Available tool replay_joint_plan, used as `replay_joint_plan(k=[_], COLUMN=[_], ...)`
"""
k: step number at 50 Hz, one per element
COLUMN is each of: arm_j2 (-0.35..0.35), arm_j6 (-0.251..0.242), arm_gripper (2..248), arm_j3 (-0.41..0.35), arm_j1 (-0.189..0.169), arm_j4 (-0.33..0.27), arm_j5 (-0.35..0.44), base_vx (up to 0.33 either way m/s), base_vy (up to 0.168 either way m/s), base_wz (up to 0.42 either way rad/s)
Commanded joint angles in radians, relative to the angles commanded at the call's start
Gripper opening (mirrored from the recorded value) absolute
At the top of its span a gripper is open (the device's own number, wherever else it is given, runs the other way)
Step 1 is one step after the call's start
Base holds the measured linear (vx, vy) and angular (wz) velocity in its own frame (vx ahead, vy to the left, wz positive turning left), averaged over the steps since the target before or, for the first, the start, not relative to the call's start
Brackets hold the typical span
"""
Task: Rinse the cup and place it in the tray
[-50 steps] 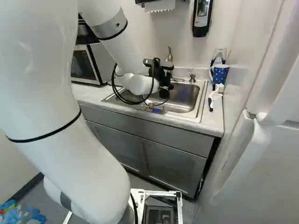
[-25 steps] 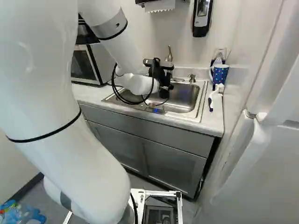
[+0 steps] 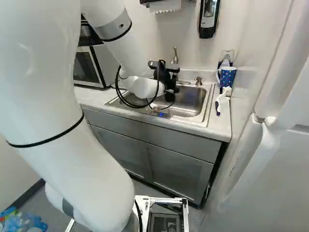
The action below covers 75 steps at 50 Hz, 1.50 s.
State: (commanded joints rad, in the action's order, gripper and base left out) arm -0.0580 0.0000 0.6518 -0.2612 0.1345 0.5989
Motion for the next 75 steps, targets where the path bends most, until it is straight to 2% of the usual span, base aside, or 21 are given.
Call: replay_joint_plan(k=[75], arm_j2=[0.001], arm_j6=[0.0], arm_gripper=[124], arm_j3=[-0.001], arm_j1=[0.002], arm_j4=[0.0], arm_j5=[0.0], base_vx=[0.0], base_vy=[0.0], base_wz=[0.0])
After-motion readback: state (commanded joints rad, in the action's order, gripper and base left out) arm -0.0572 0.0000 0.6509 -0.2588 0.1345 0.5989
